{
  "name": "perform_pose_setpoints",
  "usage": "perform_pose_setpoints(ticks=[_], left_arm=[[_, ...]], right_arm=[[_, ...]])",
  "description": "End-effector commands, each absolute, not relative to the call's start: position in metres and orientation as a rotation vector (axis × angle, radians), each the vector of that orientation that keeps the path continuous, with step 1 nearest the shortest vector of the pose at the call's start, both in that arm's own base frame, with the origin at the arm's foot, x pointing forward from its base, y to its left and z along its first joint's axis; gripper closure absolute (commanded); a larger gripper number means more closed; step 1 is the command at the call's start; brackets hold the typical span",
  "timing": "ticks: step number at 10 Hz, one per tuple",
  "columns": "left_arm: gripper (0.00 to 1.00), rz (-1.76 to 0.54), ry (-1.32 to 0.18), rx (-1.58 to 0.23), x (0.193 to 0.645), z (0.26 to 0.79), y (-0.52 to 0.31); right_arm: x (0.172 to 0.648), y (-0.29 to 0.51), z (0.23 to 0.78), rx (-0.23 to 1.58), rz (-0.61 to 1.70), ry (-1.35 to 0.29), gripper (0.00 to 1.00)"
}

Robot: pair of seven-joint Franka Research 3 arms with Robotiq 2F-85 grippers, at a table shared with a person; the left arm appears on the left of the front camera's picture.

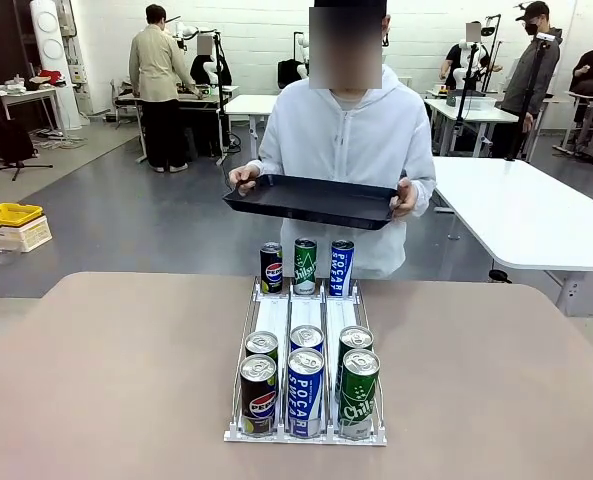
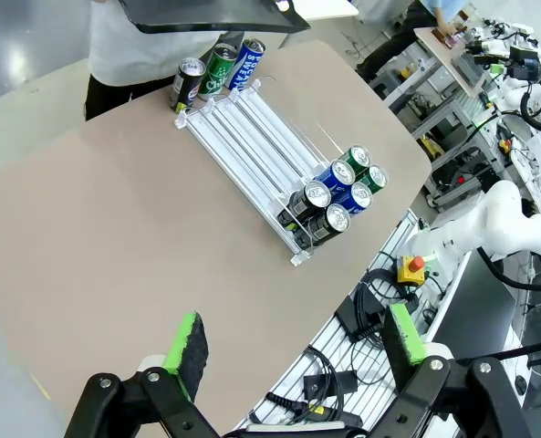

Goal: Retrieve and hand over the desired beverage to the person.
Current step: Pick up a can of the same type that the person held from the Automatic Can Dispenser.

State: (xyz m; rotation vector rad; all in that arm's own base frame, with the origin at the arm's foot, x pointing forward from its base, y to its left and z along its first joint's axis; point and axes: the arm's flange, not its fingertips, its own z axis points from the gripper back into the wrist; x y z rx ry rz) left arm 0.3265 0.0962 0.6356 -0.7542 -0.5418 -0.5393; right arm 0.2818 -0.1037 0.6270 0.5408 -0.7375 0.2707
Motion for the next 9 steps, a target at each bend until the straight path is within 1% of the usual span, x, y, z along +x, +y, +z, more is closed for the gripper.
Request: perform_pose_setpoints(ticks=[1, 9], left_arm=[[0.0, -0.56, -0.56, -0.768, 0.3277, 0.6362, 0.097], [0.0, -0.56, -0.56, -0.768, 0.3277, 0.6362, 0.097]], right_arm=[[0.2815, -0.1028, 0.6258, 0.563, 0.292, -0.744, 0.0], [0.2815, -0.1028, 0.6258, 0.563, 0.292, -0.744, 0.0]])
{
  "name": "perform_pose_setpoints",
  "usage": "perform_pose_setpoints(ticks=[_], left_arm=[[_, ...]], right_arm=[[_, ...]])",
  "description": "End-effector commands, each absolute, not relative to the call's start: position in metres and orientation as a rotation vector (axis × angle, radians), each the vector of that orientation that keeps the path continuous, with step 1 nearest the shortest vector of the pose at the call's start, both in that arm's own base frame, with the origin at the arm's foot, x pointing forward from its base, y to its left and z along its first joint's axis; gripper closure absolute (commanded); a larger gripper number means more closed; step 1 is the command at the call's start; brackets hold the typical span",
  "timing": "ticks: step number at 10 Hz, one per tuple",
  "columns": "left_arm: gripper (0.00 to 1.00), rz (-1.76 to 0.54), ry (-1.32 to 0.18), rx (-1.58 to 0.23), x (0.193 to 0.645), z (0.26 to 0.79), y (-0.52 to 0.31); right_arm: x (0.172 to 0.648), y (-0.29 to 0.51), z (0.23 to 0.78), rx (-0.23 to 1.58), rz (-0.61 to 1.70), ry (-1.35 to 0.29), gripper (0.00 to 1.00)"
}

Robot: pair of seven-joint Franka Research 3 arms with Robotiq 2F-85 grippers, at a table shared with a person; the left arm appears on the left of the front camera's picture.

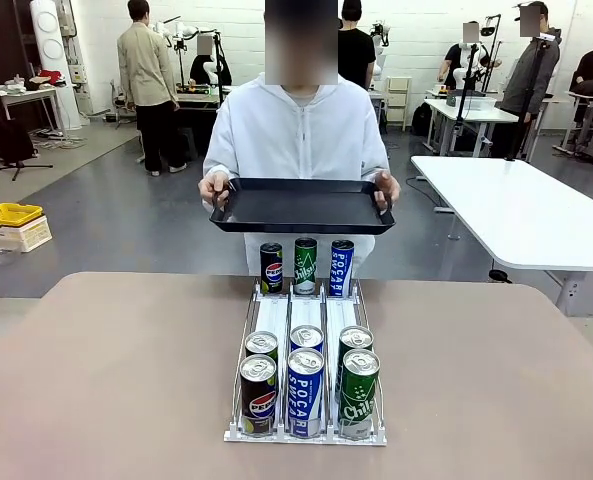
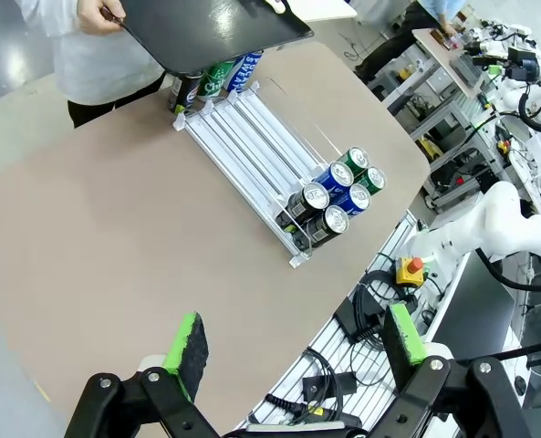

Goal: Retrieve and hand over the desired beverage to the person.
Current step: Pick up a can of the same type that the person held from the Automatic Can Dispenser.

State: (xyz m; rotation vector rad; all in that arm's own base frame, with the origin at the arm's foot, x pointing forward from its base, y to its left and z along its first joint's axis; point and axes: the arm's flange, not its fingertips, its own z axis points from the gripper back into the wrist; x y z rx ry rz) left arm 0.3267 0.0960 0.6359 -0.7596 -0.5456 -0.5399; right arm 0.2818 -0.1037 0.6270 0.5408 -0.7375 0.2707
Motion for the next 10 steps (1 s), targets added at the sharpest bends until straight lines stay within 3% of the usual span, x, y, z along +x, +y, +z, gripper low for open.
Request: perform_pose_setpoints(ticks=[1, 10], left_arm=[[0.0, -0.56, -0.56, -0.768, 0.3277, 0.6362, 0.097], [0.0, -0.56, -0.56, -0.768, 0.3277, 0.6362, 0.097]], right_arm=[[0.2815, -0.1028, 0.6258, 0.563, 0.292, -0.744, 0.0], [0.2815, -0.1028, 0.6258, 0.563, 0.292, -0.744, 0.0]])
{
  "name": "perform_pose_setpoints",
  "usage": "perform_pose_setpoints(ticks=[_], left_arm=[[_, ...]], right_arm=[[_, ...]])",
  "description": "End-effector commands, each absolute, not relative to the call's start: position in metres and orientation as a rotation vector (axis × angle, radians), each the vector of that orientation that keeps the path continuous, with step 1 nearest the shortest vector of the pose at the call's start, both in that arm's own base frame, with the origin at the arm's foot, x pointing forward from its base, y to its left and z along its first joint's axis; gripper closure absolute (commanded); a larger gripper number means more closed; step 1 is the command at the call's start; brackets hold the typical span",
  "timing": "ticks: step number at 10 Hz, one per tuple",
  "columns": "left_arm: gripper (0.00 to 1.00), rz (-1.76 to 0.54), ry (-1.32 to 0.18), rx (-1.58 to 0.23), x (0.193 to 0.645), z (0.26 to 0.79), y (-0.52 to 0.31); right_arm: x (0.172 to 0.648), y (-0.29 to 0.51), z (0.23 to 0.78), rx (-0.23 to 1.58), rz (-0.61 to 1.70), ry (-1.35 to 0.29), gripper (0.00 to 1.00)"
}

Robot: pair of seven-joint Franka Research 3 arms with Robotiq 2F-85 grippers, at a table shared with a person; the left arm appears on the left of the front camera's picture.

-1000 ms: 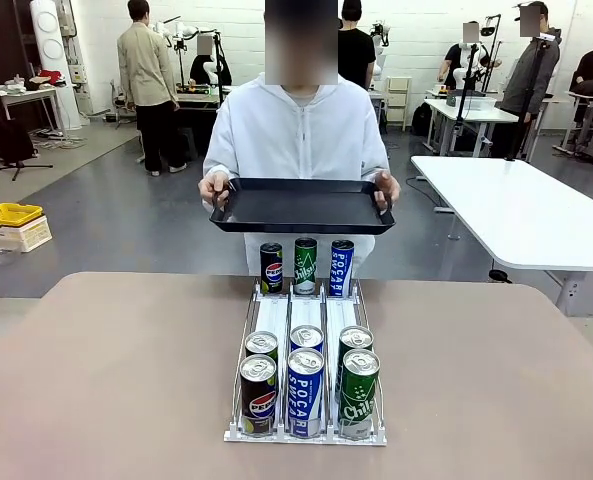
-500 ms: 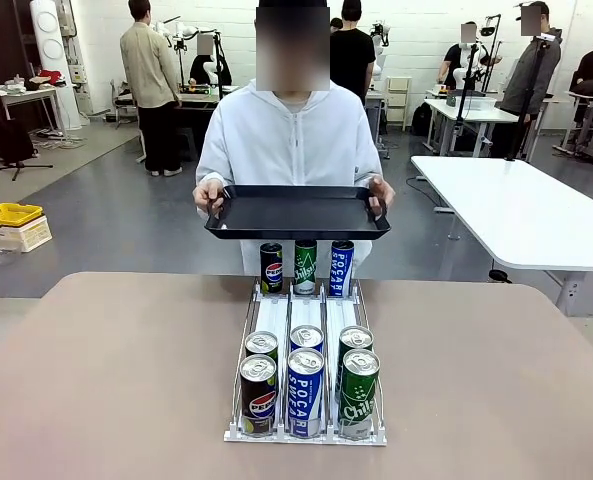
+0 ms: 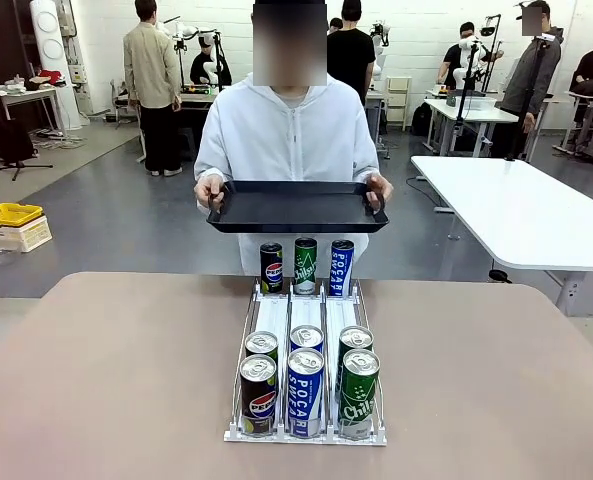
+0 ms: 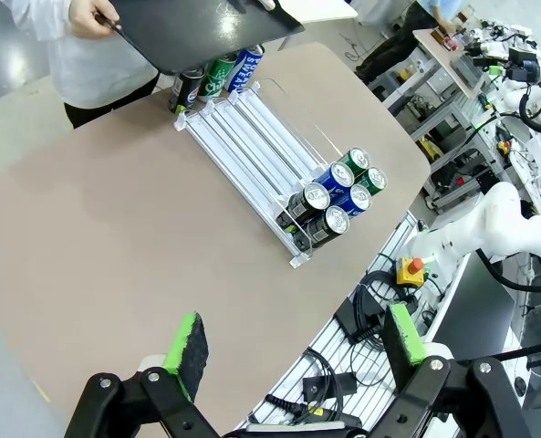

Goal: Retrieve and hand over the desired beverage to the person.
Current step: Pick up a can of the same type that the person held from the Automatic Can Dispenser.

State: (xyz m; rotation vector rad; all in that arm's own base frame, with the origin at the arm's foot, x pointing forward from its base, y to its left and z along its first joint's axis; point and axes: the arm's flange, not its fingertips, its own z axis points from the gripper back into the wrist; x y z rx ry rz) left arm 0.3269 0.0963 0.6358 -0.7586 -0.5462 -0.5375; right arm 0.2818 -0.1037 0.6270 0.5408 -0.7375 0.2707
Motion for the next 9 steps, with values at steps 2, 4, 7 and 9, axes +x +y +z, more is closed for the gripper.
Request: perform_pose_setpoints(ticks=[2, 4, 7, 9], left_arm=[[0.0, -0.56, -0.56, -0.768, 0.3277, 0.6362, 0.097], [0.0, -0.56, -0.56, -0.768, 0.3277, 0.6362, 0.097], [0.0, -0.56, -0.56, -0.768, 0.3277, 0.6362, 0.097], [0.0, -0.56, -0.56, -0.768, 0.3277, 0.6362, 0.097]], right_arm=[[0.2815, -0.1028, 0.6258, 0.563, 0.292, -0.744, 0.0], [0.2815, -0.1028, 0.6258, 0.563, 0.292, -0.744, 0.0], [0.2815, -0.1028, 0.6258, 0.563, 0.292, -0.744, 0.0], [0.2815, -0.1028, 0.6258, 0.563, 0.292, -0.744, 0.0]])
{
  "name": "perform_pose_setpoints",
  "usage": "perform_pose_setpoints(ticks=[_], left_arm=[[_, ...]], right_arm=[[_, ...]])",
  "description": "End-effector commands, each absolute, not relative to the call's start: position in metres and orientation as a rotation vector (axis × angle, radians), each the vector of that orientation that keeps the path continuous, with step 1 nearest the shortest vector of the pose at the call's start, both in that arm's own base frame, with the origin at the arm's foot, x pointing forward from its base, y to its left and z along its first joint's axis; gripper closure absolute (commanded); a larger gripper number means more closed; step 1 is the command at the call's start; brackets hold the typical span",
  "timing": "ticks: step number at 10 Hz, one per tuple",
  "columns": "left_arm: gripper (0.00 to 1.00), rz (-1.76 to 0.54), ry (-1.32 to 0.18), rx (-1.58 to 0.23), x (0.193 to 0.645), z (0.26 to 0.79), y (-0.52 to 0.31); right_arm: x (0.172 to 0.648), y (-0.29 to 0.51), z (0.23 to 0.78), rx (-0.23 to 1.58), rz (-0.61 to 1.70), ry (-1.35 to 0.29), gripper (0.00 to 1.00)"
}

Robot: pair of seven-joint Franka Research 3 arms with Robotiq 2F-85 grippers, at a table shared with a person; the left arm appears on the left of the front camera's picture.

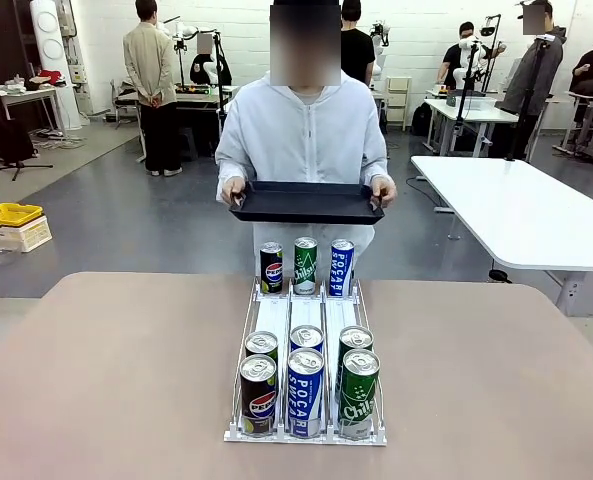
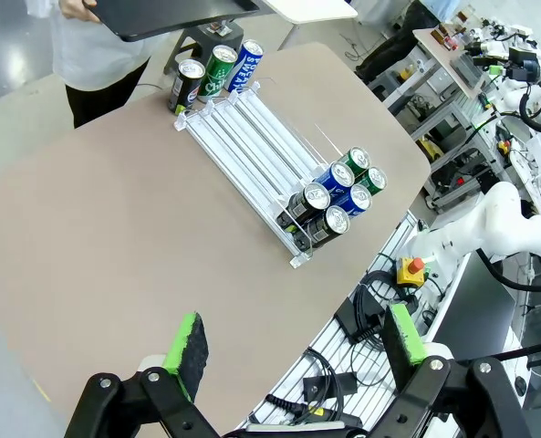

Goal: Retrieve and hand over the desired beverage to the person.
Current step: Pick up a can of the same type that the person held from the Automatic Can Dispenser.

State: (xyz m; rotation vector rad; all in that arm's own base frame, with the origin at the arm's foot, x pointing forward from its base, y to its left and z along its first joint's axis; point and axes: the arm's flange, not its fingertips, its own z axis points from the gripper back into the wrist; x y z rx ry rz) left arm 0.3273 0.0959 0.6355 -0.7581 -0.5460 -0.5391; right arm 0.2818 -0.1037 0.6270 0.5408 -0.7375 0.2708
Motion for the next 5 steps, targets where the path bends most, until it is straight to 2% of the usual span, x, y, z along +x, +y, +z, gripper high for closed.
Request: perform_pose_setpoints(ticks=[1, 5], left_arm=[[0.0, -0.56, -0.56, -0.768, 0.3277, 0.6362, 0.097], [0.0, -0.56, -0.56, -0.768, 0.3277, 0.6362, 0.097]], right_arm=[[0.2815, -0.1028, 0.6258, 0.563, 0.292, -0.744, 0.0], [0.2815, -0.1028, 0.6258, 0.563, 0.292, -0.744, 0.0]])
